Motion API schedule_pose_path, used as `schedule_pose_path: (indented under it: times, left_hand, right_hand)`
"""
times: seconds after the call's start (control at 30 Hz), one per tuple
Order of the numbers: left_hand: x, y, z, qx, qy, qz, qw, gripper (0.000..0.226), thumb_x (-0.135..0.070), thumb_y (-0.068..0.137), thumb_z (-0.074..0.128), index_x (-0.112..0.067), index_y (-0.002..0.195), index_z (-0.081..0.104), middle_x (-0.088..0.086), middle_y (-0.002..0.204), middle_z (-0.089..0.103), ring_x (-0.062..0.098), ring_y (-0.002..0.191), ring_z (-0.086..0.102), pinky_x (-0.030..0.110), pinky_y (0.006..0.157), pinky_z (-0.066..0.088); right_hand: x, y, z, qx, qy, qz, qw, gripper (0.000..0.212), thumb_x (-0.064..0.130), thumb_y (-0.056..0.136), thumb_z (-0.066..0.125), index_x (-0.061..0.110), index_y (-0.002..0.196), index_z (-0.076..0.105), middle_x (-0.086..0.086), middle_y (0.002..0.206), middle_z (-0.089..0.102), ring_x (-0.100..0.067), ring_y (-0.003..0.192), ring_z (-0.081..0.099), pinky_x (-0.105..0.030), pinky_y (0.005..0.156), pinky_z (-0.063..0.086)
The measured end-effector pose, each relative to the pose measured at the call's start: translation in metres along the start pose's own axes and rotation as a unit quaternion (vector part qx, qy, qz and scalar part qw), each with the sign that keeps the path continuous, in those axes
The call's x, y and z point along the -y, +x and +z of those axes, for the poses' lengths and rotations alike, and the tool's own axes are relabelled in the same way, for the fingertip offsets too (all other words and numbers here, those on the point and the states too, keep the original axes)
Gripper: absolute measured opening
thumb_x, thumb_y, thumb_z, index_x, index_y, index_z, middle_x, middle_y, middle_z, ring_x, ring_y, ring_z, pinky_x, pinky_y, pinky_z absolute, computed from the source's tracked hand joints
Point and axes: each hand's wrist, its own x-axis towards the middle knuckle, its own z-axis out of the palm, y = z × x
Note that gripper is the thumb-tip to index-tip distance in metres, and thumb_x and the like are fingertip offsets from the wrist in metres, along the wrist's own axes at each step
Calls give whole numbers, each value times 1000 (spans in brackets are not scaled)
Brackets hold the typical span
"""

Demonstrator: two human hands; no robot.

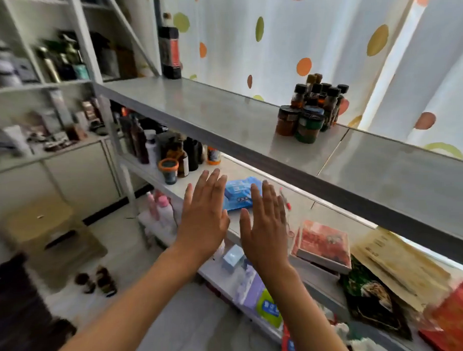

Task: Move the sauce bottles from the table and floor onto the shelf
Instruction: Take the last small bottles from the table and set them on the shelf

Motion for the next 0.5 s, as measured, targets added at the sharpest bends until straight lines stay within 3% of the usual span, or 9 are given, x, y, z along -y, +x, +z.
schedule_pose_path:
  times: [0.03,0.2,0.33,0.5]
  left_hand:
    - [8,-12,-9,0,13,-14,1000,80,-7,70,75,-10,142,37,13,151,39,25,141,23,45,117,4]
    - [50,-76,-54,31,44,-108,993,77,-10,82,64,-14,149,27,8,159,25,26,148,15,58,116,20]
    - [88,-130,-104,4,90,-162,983,81,-4,77,68,-11,146,26,12,155,32,31,145,25,61,110,29]
    - [138,-207,-187,-47,124,-236,963,75,-7,83,64,-10,147,25,13,156,30,30,146,22,61,111,29]
  right_hand:
    - [13,-6,3,9,7,-11,1000,57,34,99,35,9,150,36,-17,158,31,-29,148,27,-37,122,9]
    - [82,-40,19,73,40,-60,995,60,36,101,24,9,155,22,-11,163,19,-18,151,10,-36,124,6]
    - [163,-69,24,139,105,-112,978,62,39,100,19,14,157,19,-3,165,8,-11,152,-2,-30,124,-3]
    - [269,-109,39,167,170,-190,952,56,26,103,39,11,155,26,-7,164,14,-13,152,2,-33,124,3]
